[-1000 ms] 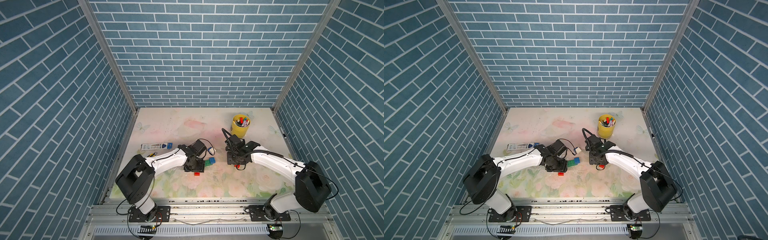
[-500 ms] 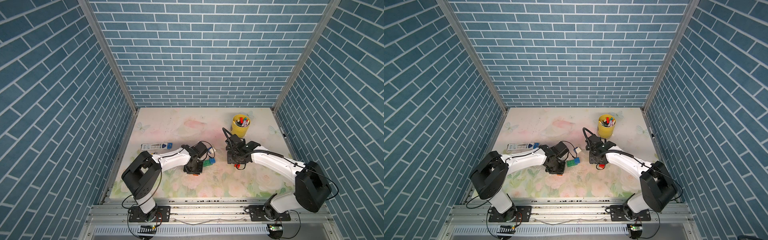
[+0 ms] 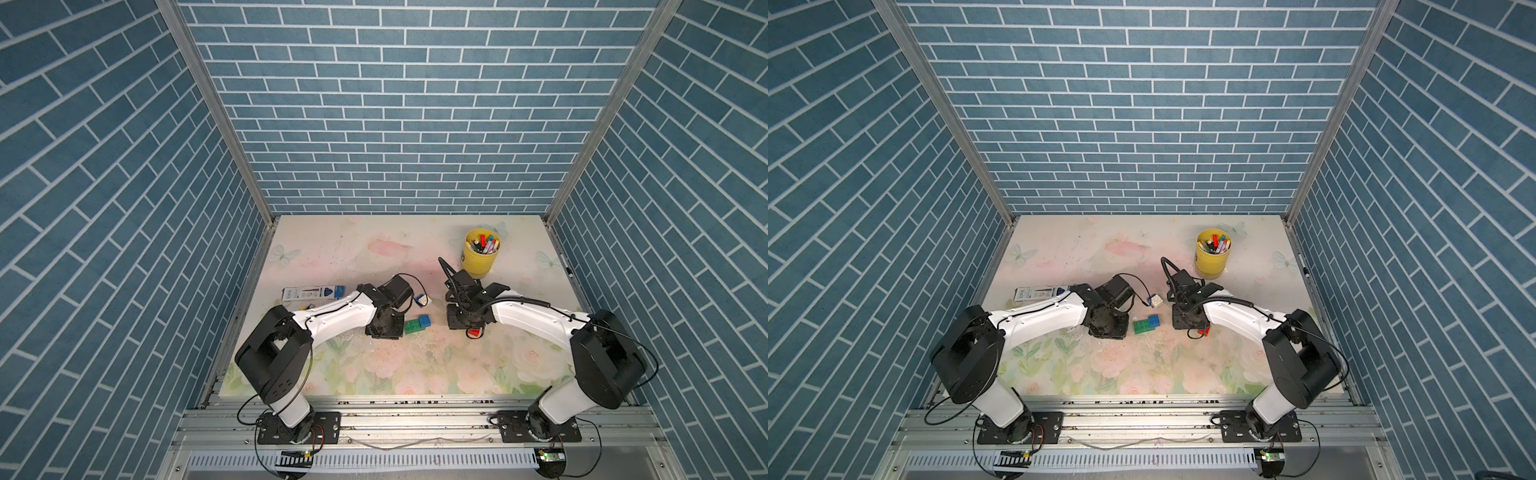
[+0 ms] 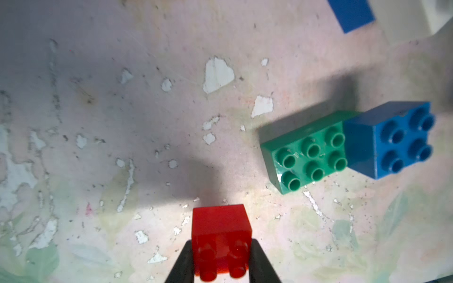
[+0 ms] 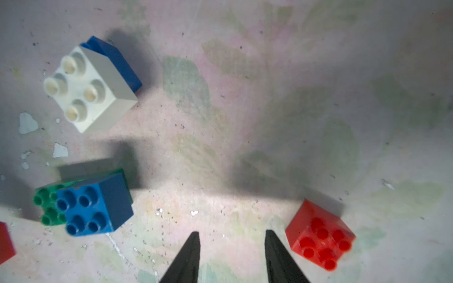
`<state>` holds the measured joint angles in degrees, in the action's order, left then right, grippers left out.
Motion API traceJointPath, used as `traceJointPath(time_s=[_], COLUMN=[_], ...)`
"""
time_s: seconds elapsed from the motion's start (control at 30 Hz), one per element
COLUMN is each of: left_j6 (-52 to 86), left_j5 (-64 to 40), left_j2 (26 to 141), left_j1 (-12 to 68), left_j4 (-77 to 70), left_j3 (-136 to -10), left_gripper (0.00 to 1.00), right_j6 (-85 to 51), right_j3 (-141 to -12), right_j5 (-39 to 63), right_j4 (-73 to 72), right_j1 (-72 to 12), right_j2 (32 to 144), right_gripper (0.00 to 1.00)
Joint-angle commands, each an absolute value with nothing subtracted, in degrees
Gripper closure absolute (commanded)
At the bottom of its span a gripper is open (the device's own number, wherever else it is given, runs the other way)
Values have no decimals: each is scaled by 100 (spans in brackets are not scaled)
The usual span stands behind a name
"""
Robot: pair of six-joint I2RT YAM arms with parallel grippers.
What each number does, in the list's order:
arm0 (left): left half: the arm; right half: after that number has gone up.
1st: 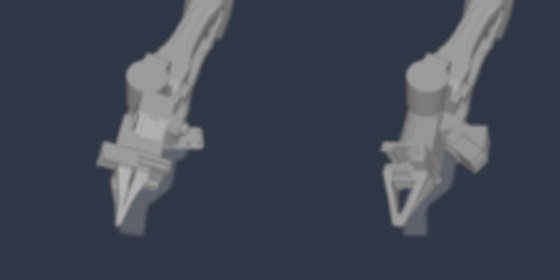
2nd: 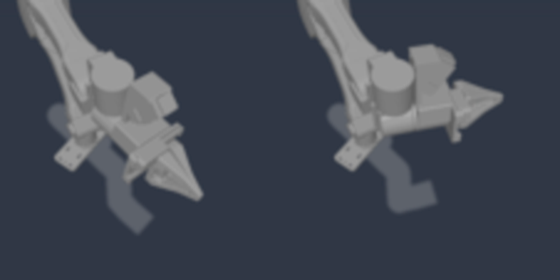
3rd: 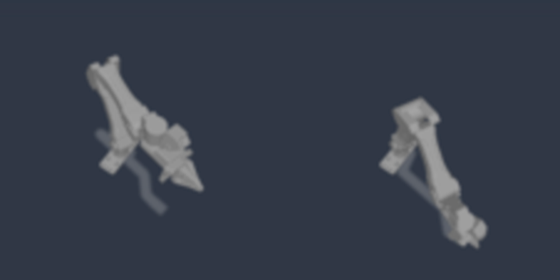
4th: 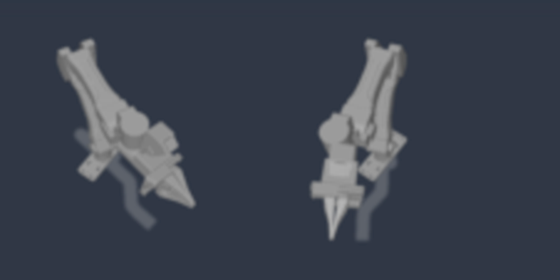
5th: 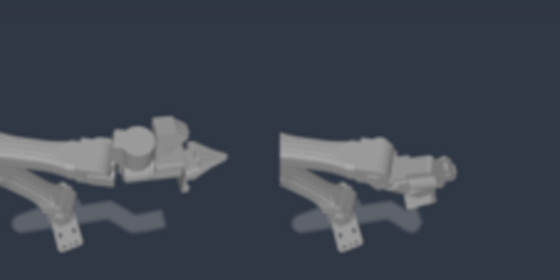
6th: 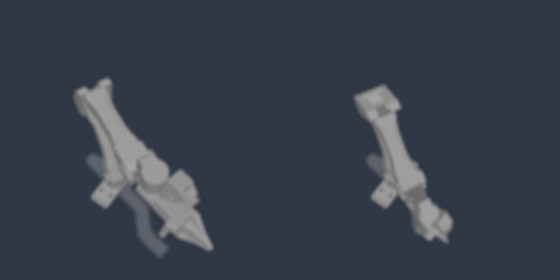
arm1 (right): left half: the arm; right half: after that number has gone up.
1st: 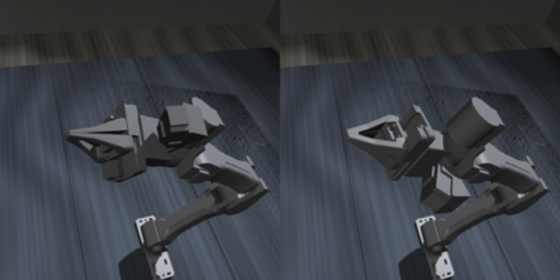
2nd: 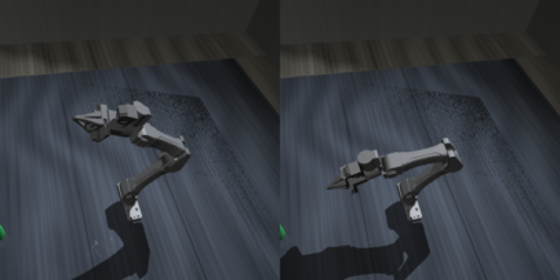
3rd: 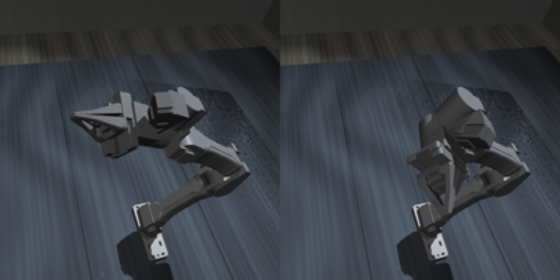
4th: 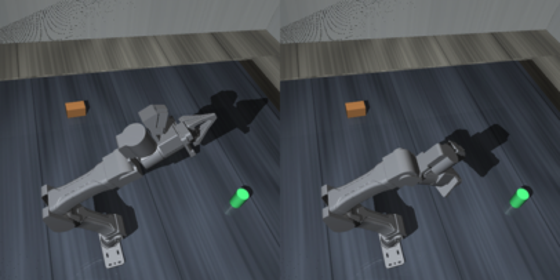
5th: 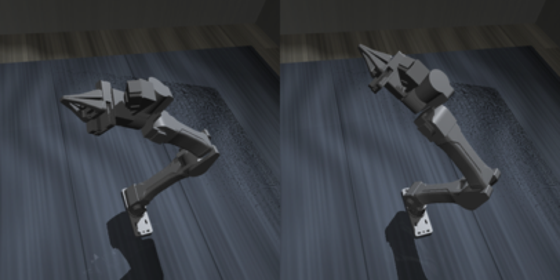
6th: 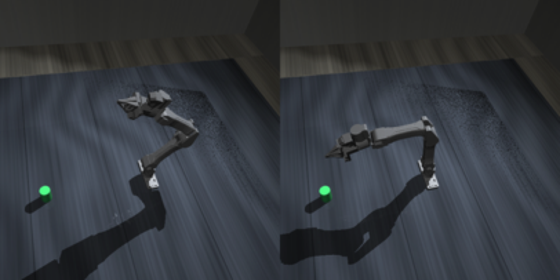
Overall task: Assemble the letter y with lego
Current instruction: Pick up the lego brick from the center of the board, then adjust the lego brick at the center of the board.
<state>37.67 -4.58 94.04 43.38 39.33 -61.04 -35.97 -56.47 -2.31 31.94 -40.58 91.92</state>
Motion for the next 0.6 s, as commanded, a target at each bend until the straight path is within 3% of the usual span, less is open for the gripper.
traceJointPath(time_s=[0.0, 0.3, 0.57], left_j6=[3691, 3696, 3634], left_j5=[-327, -325, -419], left_j2=[9206, 8828, 8801], left_j1=[4220, 3979, 3806], left_j4=[4014, 3927, 3825], left_j3=[-6060, -5672, -5707], left_gripper=[76, 76, 75], right_j6=[-3398, -3051, -3237], right_j3=[-6035, -6888, -6893], right_j5=[-61, -131, -45], right_j4=[2952, 3190, 3524], right_j1=[-4135, -4481, -4848], right_j2=[9584, 10448, 10316], right_gripper=[59, 63, 63])
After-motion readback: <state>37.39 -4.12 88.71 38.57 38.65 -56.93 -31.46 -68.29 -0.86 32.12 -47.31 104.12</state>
